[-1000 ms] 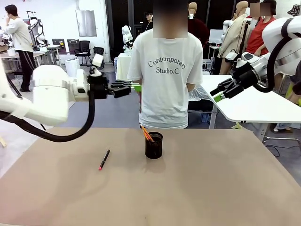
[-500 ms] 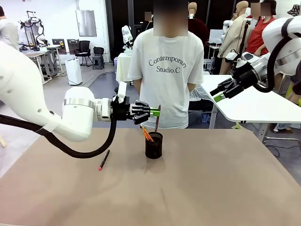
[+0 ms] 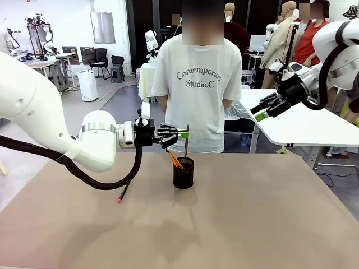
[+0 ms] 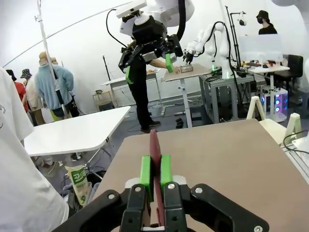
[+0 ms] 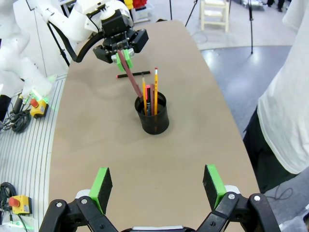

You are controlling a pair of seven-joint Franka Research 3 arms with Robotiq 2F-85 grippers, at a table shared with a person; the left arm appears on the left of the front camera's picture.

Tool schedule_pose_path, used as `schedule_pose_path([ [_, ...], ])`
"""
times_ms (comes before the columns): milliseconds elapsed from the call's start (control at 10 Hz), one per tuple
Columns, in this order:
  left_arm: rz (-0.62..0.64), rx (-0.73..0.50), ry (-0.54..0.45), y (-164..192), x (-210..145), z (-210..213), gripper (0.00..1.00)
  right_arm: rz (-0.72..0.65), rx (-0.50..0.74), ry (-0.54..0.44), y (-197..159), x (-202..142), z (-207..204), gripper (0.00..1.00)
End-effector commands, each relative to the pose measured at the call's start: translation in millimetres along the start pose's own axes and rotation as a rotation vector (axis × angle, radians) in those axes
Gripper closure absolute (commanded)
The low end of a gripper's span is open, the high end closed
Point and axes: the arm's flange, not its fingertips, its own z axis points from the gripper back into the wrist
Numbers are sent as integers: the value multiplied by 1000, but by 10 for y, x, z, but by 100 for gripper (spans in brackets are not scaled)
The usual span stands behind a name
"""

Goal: Place the pens into the pen holder.
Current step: Pick up a writing instrument from the table and place it into the Pen holder.

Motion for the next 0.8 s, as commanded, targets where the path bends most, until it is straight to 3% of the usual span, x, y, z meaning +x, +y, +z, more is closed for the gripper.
schedule_pose_path([
  [0, -27, 0, 5, -19, -6, -4, 100, 3, -2, -1, 7, 21, 6, 0],
  [300, -2, -1, 1, -4, 3, -7, 100, 3, -2, -1, 7, 21, 6, 0],
  [700, -12, 6, 18, 86, -397, -141, 100, 3, -2, -1, 7, 21, 6, 0],
])
